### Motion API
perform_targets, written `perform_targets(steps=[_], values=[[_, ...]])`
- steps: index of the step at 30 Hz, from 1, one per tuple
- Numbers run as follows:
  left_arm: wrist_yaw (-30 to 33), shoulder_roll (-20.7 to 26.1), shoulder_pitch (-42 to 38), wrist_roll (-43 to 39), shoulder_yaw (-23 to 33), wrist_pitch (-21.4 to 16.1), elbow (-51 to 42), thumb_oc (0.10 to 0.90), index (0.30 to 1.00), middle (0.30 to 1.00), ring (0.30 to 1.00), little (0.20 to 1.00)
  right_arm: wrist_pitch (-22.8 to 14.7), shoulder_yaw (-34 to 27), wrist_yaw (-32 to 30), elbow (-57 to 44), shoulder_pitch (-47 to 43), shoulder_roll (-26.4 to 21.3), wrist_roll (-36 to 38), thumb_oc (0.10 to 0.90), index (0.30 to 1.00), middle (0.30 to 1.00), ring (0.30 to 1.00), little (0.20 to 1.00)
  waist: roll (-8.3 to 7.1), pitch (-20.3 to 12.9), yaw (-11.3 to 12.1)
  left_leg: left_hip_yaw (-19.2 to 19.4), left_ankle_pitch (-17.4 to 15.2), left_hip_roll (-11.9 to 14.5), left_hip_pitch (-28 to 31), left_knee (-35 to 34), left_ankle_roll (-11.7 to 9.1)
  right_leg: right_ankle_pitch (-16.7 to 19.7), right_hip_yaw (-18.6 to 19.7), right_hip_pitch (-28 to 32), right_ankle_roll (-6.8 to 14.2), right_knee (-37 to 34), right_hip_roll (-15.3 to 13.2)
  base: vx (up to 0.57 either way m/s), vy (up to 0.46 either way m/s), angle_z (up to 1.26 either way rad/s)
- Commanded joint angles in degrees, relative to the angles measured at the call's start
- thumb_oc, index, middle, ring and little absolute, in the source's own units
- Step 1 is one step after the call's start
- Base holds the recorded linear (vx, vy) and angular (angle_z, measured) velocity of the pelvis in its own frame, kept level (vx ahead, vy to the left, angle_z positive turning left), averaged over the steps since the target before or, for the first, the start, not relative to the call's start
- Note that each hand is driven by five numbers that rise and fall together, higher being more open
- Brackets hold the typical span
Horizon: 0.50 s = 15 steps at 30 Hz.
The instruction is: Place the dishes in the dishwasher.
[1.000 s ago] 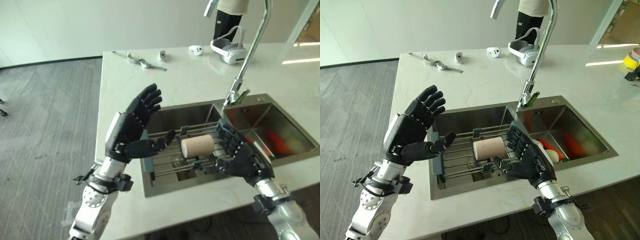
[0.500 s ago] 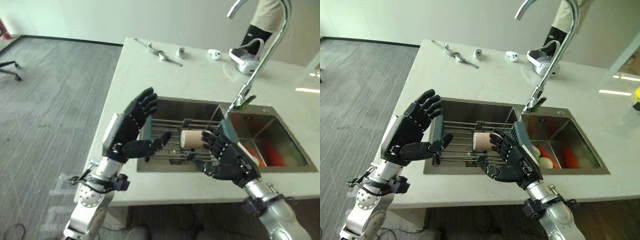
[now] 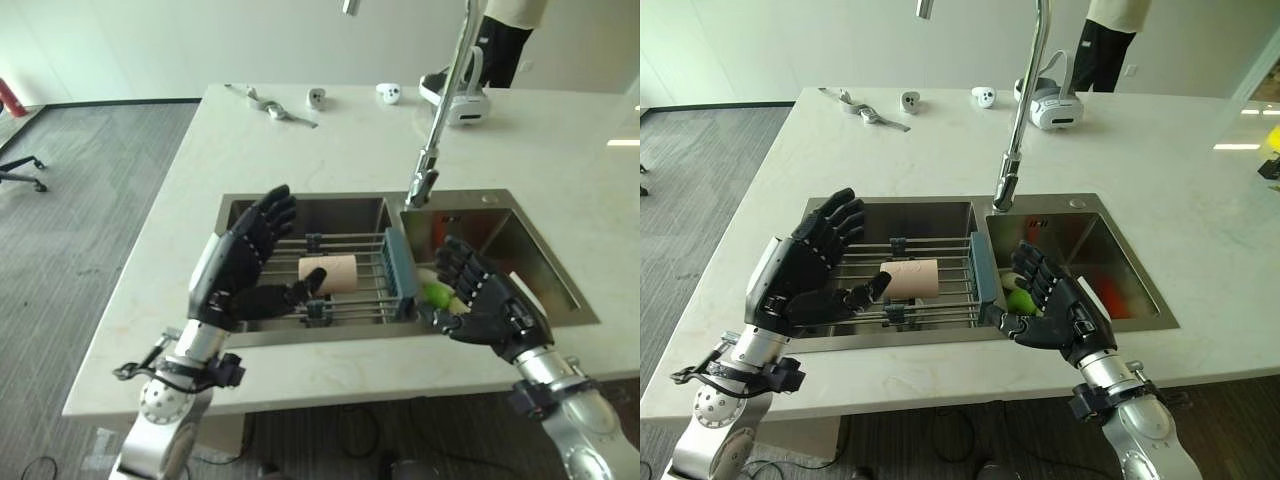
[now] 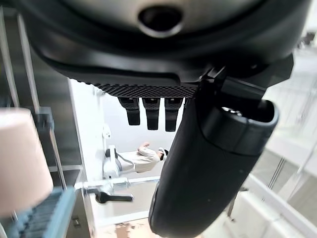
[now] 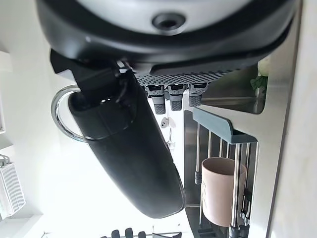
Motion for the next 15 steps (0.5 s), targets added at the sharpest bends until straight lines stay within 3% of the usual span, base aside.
perform_targets(steps=[1,4,12,15], values=[[-0.01,4.55,-7.07,4.01,2.72,-3.25,-2.32,0.800,0.900,0.900,0.900,0.900,-5.66,-1.30,0.37,-4.25,-6.71,0.43,0.80,0.800,0.900,0.900,0.900,0.900,1.42,-5.20,0.17,0.24,-3.18,1.51,1.30,3.10,-0.05,2.46,2.76,0.53,4.64,-2.54,-2.48,0.03,0.098,-0.11],[-1.76,11.01,-12.04,7.45,3.48,-0.31,0.74,0.800,0.900,0.900,0.900,0.900,-4.48,-0.82,0.31,-3.59,-8.20,0.17,0.13,0.800,0.900,0.900,0.900,0.900,2.63,-5.88,-1.17,0.73,-3.44,0.95,1.87,3.10,-0.04,2.75,3.83,0.60,5.27,-2.54,-2.90,0.02,0.134,-0.11],[-6.10,23.29,-22.29,6.80,0.38,7.07,10.92,0.800,0.900,0.900,0.900,0.900,-1.70,-1.42,2.33,-2.23,-11.41,-1.74,0.88,0.800,0.900,0.900,0.900,0.900,4.54,-6.81,-3.74,2.81,-4.21,0.04,2.97,3.10,0.69,3.25,6.51,0.09,6.29,-2.54,-3.22,-0.01,0.089,-0.17],[-7.87,25.41,-25.77,5.03,-0.98,8.77,14.37,0.800,0.900,0.900,0.900,0.900,-0.85,-1.65,3.48,-1.62,-12.16,-2.36,1.29,0.800,0.900,0.900,0.900,0.900,5.06,-7.02,-4.64,3.76,-4.31,0.01,3.25,3.10,0.83,3.40,7.45,-0.19,6.42,-2.54,-3.23,-0.02,0.061,-0.26]])
